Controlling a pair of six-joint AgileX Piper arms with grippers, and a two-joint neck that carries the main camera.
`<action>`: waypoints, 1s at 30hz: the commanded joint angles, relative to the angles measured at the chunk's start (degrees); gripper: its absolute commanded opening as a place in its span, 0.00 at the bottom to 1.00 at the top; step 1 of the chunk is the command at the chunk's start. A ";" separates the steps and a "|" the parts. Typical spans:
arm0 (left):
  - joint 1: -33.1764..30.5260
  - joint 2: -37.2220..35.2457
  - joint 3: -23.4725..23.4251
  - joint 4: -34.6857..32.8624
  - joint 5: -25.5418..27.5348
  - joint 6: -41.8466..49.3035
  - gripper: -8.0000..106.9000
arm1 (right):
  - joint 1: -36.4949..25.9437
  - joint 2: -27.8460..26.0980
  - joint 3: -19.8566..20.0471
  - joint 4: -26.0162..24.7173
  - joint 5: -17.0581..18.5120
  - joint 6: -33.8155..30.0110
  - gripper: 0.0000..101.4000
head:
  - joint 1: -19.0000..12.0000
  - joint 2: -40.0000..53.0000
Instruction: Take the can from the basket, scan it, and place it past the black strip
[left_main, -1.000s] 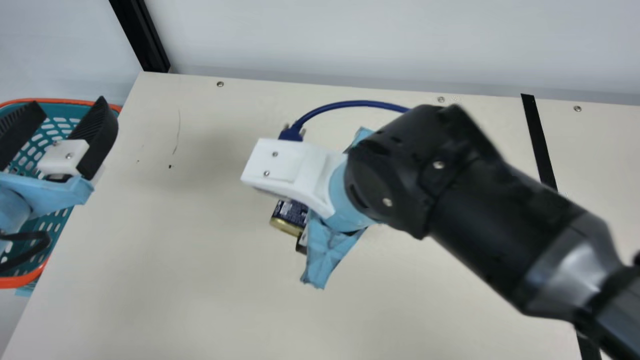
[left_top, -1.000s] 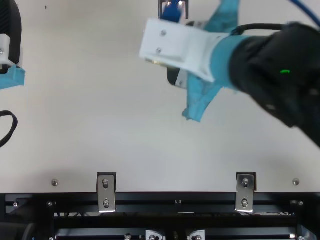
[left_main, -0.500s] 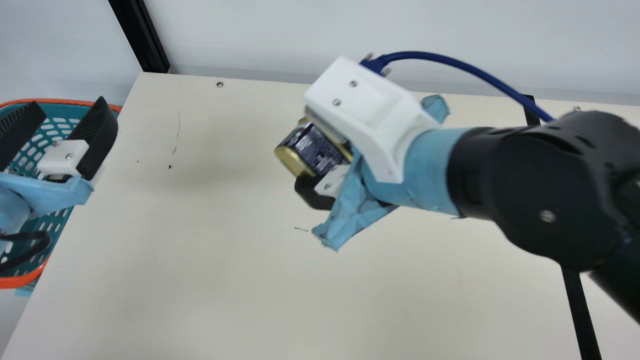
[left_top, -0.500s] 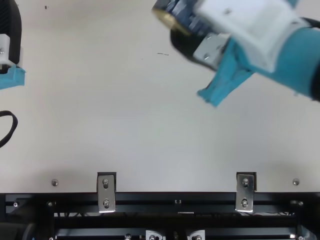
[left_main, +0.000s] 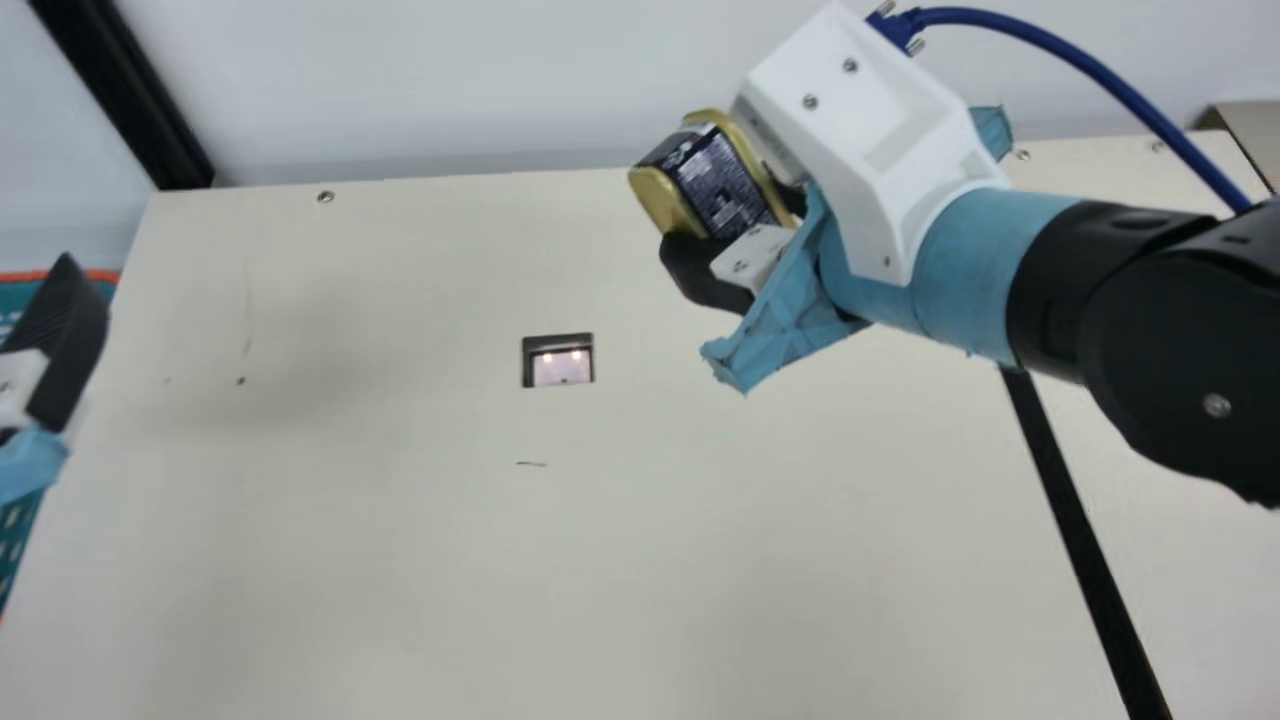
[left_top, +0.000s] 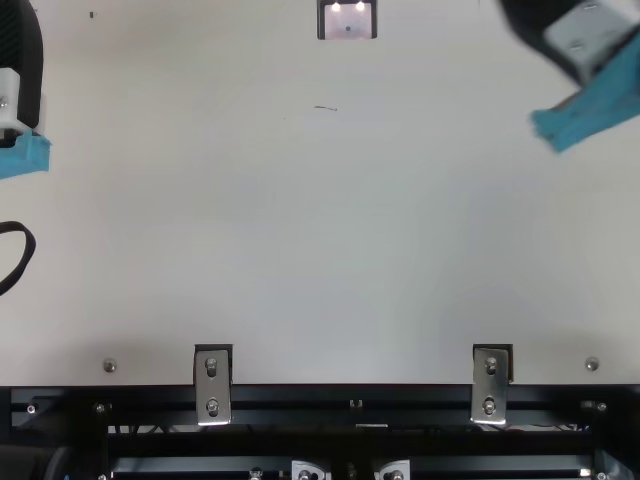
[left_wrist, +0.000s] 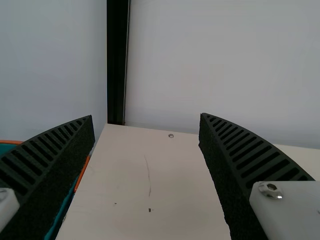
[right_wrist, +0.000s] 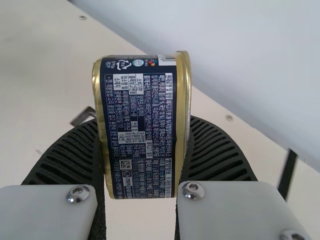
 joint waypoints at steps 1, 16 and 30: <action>0.00 0.00 0.00 0.00 0.00 0.00 0.85 | -3.07 -0.68 0.95 -0.24 -0.20 -0.03 0.00 | -1.05 -2.31; 0.00 0.00 0.00 0.00 0.00 0.00 0.85 | -20.74 -3.25 4.15 6.52 0.51 -8.42 0.00 | -1.38 -16.99; 0.00 0.00 0.00 0.00 0.00 0.00 0.85 | -38.65 -0.34 4.15 10.03 1.12 -19.55 0.00 | -1.38 -17.72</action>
